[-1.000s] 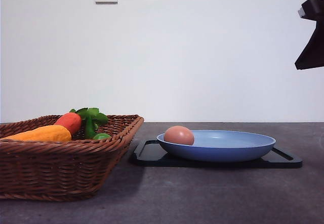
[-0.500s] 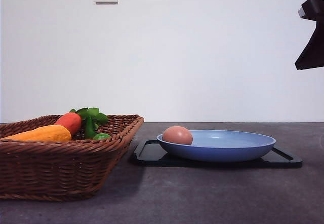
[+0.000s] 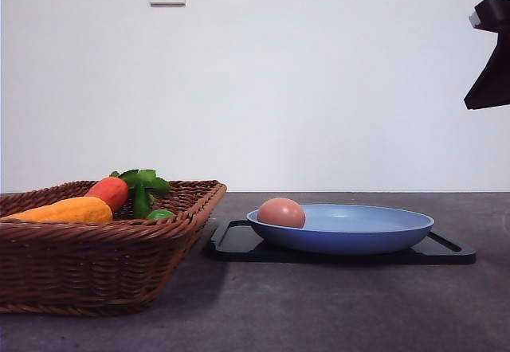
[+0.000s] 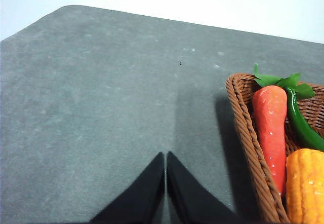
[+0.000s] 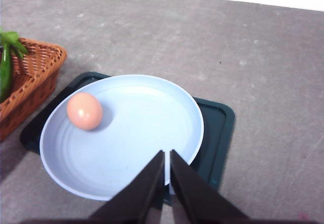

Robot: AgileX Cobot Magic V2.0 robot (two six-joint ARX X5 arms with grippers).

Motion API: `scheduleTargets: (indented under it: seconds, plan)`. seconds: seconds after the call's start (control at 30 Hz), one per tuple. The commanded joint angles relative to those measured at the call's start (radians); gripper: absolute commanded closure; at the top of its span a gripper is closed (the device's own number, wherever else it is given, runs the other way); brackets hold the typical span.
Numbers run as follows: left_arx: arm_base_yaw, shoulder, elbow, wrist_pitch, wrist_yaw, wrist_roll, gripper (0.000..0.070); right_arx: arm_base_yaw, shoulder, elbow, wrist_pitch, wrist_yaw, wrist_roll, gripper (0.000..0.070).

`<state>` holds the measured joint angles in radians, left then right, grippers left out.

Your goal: Transfer egg from basket to plate and serve

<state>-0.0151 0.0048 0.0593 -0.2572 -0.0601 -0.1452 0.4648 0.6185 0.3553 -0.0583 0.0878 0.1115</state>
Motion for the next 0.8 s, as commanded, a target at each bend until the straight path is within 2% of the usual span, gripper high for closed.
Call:
scheduleTargets:
  seconds: [0.0, 0.13, 0.47, 0.63, 0.77]
  plan:
    - [0.002, -0.002, -0.018, -0.007, 0.001, -0.002, 0.0700, 0.000, -0.056, 0.005, 0.011, 0.021, -0.007, 0.0700]
    - [0.002, -0.002, -0.018, -0.007, 0.001, -0.002, 0.0700, -0.051, -0.216, -0.023, 0.020, 0.050, -0.089, 0.0700]
    - [0.002, -0.002, -0.018, -0.007, 0.001, -0.002, 0.0700, -0.322, -0.573, -0.204, 0.021, 0.036, -0.091, 0.0700]
    - [0.002, -0.002, -0.018, -0.007, 0.001, -0.002, 0.0700, -0.388, -0.615, -0.275, 0.020, -0.079, -0.086, 0.0700]
    - [0.002, -0.002, -0.018, -0.008, 0.001, -0.002, 0.0700, -0.405, -0.615, -0.311, 0.019, -0.171, -0.086, 0.0700]
